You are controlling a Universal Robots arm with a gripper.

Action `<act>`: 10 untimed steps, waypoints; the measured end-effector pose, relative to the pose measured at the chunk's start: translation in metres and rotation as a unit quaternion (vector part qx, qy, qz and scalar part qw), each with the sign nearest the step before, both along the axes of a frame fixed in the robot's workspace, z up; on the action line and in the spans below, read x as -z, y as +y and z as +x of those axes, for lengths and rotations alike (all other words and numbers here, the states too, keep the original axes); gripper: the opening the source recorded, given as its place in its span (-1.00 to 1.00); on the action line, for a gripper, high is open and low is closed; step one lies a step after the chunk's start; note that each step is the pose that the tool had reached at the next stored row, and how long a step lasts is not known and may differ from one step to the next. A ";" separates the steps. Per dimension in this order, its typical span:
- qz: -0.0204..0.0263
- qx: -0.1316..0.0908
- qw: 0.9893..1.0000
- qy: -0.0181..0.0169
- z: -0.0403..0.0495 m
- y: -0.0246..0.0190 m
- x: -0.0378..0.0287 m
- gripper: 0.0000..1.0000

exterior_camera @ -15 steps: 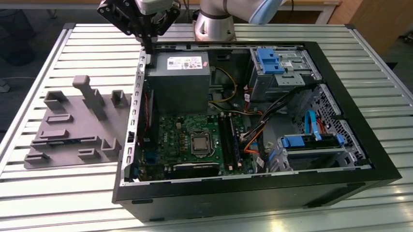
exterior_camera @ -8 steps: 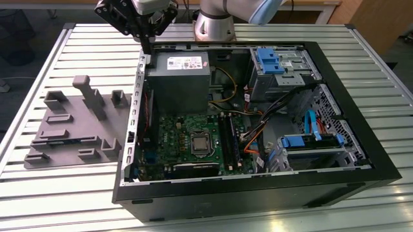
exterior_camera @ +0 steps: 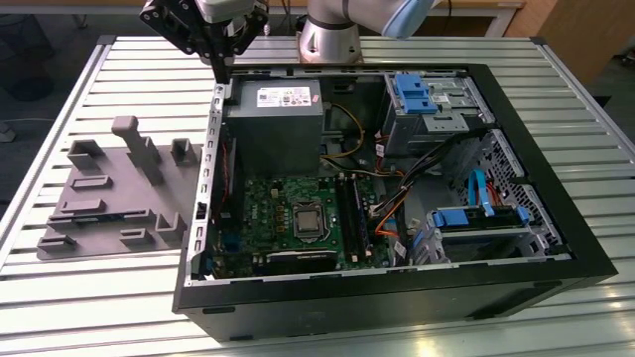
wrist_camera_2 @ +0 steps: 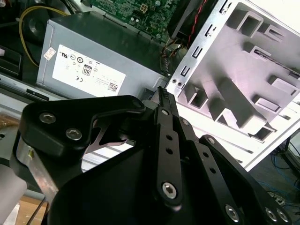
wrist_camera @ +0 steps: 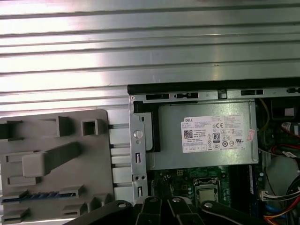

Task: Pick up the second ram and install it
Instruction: 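Reach for the second ram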

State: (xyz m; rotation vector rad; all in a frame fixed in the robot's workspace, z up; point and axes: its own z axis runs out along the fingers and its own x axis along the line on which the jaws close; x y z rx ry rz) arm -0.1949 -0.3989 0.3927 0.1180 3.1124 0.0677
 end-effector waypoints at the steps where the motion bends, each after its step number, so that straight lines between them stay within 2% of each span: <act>1: 0.000 0.000 1.000 0.000 -0.0007 0.0000 0.0000 -0.79; 10: 0.000 0.000 1.000 0.000 -0.0069 0.0000 0.0001 -0.79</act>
